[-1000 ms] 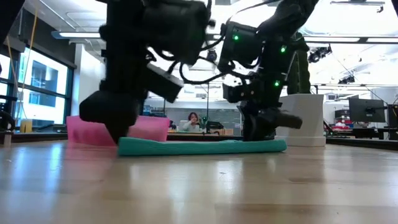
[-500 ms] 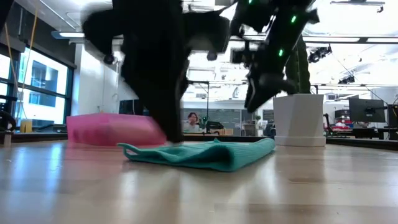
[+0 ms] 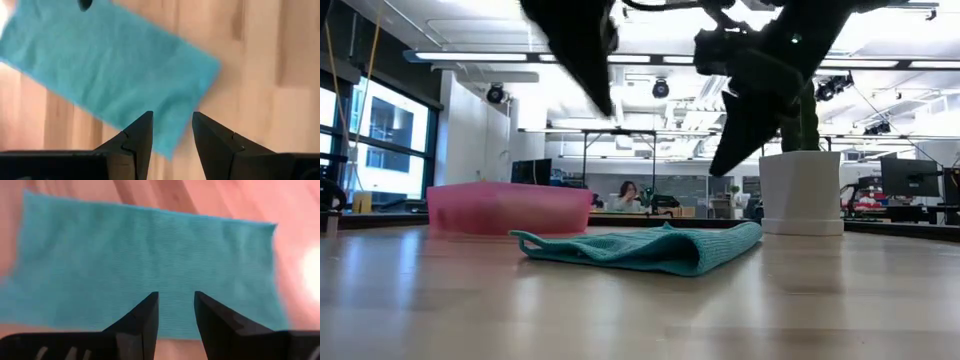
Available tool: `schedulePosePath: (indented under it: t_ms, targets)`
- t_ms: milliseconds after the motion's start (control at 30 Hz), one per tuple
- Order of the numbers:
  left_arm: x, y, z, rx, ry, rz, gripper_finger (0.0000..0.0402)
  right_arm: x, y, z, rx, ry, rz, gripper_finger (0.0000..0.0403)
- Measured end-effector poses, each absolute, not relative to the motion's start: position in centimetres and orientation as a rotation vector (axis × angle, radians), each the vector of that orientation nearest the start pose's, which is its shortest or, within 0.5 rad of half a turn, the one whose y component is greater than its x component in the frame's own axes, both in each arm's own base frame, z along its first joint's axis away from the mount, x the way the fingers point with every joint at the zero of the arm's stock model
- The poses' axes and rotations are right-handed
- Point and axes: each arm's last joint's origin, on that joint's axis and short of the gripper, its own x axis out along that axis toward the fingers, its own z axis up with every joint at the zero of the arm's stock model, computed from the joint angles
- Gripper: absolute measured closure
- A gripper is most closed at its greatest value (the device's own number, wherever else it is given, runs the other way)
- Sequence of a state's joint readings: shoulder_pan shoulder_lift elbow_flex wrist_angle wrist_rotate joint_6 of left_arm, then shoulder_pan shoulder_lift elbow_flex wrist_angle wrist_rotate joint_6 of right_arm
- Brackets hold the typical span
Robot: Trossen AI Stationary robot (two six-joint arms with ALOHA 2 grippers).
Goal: Roll microfiber towels into tight, uniform cylinder then place into a basket
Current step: Roll the blue microfiber cloth
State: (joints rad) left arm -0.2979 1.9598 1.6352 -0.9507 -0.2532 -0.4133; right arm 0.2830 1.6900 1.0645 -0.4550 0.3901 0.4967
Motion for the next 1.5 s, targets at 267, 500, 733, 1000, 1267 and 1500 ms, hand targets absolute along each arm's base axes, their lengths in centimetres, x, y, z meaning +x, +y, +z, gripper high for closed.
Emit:
schedulePosePath:
  t_ms: [267, 500, 733, 1000, 1267, 1500]
  targets:
    - [34.9, -12.8, 28.1, -0.143, 1.242, 0.145, 0.0273, 32.7, 12.8, 15.7, 0.231, 0.848, -0.381, 0.0286]
    - [32.0, -14.8, 31.2, -0.221, 1.197, 0.074, 0.0273, 33.2, 14.1, 12.9, 0.204, 0.883, -0.348, 0.0286]
    - [29.5, -16.5, 33.4, -0.218, 1.156, -0.013, 0.0273, 31.8, 13.6, 11.9, 0.088, 1.064, -0.367, 0.0286]
    - [26.6, -16.1, 35.5, -0.202, 1.113, 0.081, 0.0273, 30.2, 13.1, 12.6, -0.059, 1.181, -0.371, 0.0286]
    - [25.7, -15.8, 36.4, -0.187, 1.063, 0.107, 0.0273, 29.3, 13.5, 14.0, -0.108, 1.195, -0.295, 0.0286]
    - [25.8, -15.3, 36.4, -0.144, 1.066, 0.094, 0.0273, 28.0, 13.3, 16.0, -0.168, 1.230, -0.264, 0.0286]
